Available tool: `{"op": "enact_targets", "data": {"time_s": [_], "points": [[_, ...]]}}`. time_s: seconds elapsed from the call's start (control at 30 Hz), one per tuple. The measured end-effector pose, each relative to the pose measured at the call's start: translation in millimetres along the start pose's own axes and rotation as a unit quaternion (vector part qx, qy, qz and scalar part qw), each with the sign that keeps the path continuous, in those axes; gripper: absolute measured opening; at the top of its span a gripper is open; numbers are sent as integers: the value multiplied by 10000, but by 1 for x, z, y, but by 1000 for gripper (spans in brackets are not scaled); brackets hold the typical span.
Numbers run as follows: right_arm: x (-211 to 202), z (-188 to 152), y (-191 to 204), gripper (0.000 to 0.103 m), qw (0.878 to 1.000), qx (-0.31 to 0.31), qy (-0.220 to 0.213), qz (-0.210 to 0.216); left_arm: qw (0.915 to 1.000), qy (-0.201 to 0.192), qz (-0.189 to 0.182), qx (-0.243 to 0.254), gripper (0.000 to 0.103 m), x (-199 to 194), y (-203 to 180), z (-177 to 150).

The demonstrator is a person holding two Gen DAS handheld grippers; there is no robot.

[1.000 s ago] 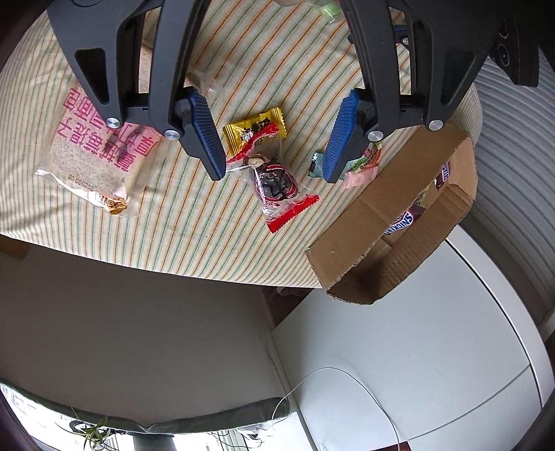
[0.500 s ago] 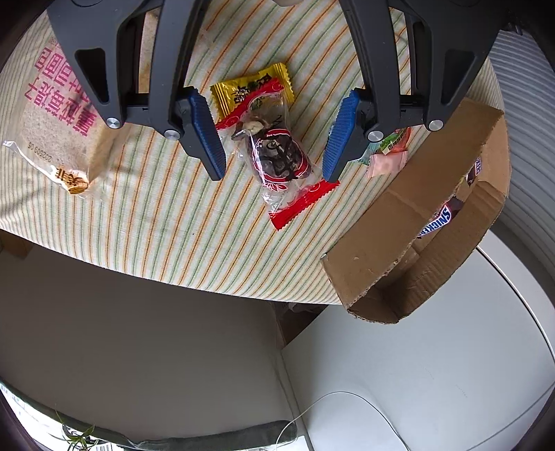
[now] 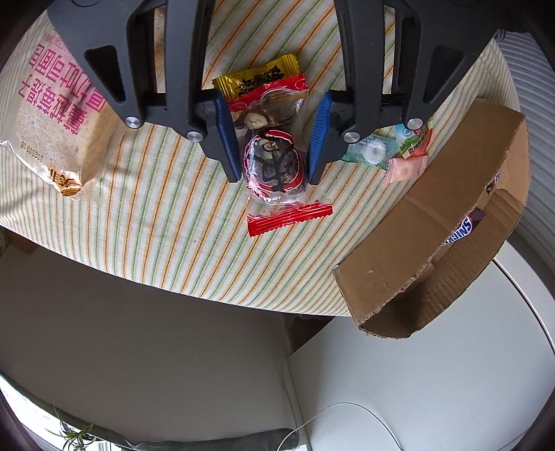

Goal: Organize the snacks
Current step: 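Grasp the red-wrapped chocolate bag with the right gripper while the left gripper grasps the green ball candy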

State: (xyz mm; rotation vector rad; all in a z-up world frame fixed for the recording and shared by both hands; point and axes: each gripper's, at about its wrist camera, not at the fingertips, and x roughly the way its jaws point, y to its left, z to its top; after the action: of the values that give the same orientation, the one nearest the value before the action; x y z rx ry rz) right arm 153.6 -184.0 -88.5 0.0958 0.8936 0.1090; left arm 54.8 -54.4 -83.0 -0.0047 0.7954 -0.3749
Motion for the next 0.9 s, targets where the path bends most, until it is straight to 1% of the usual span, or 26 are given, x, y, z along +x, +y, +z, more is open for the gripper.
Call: {"op": "enact_targets", "data": {"time_s": [0.27, 0.47, 0.67, 0.9], "points": [[-13, -2, -7, 39, 9999, 74, -82, -10, 9998, -29, -119, -128, 22, -2, 8, 1], [-20, 0, -5, 39, 9998, 72, -191, -41, 9998, -58, -81, -166, 22, -4, 13, 0], [-45, -3, -3, 39, 9992, 3, -406, -32, 9994, -247, 19, -246, 22, -16, 21, 2], [-76, -9, 3, 39, 9979, -35, -637, 79, 9979, -530, 161, -339, 22, -33, 33, 7]]}}
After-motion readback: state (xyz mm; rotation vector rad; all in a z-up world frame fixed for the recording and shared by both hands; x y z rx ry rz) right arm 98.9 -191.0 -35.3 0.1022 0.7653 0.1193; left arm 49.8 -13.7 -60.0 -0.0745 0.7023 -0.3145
